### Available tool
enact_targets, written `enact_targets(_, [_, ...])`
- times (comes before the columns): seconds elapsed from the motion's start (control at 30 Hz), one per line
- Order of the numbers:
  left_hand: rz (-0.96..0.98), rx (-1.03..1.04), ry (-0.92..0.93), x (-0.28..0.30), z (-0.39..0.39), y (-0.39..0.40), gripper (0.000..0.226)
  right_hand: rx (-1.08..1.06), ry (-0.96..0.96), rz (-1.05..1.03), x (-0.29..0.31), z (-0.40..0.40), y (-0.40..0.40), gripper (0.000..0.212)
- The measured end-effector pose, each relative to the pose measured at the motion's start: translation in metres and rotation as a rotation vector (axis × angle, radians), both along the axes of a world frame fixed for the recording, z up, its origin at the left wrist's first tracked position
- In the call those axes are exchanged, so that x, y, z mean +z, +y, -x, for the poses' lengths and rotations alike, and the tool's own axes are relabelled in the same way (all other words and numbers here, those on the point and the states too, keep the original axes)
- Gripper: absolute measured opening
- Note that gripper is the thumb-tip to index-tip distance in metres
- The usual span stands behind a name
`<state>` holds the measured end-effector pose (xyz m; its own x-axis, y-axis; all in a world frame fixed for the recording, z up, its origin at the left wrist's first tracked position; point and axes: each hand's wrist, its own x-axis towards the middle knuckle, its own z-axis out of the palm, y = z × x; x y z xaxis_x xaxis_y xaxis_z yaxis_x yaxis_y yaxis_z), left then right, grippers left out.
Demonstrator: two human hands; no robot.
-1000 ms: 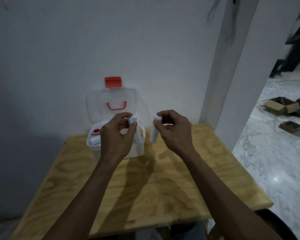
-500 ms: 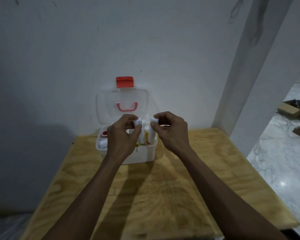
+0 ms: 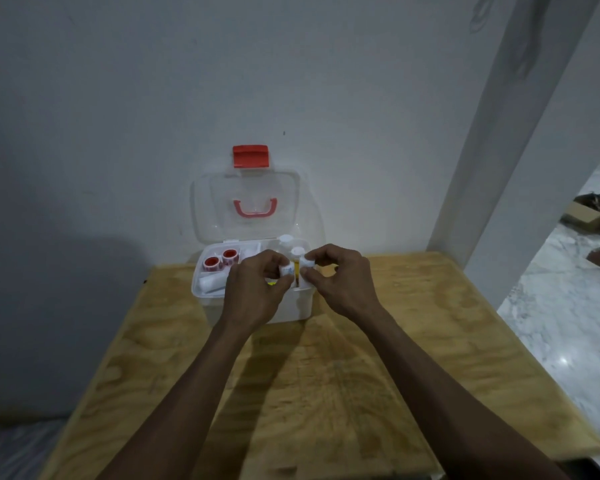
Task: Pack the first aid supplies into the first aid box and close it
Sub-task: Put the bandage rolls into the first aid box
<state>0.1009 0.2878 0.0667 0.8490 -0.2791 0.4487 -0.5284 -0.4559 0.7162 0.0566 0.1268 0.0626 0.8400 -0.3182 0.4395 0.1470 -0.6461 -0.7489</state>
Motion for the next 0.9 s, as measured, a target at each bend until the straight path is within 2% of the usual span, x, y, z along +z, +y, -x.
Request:
enact_targets(0.37, [-0.233,-0.004,0.038,0.0029,-0.0099,0.0026,0.014,0.013,0.123,0.031,-0.0009,0.0015,-0.0035,0.021])
enact_targets(0.63, [-0.229,0.012,-0.001,0.0041,-0.005,0.0046,0.028,0.007,0.132,0.049,-0.0021,0.0015,-0.0033,0.025])
enact_targets(0.9, [-0.226,0.012,0.016,0.0065,-0.0013,0.0046,0.031,0.023,0.124,0.042,-0.0034,0.0009,-0.0033,0.027])
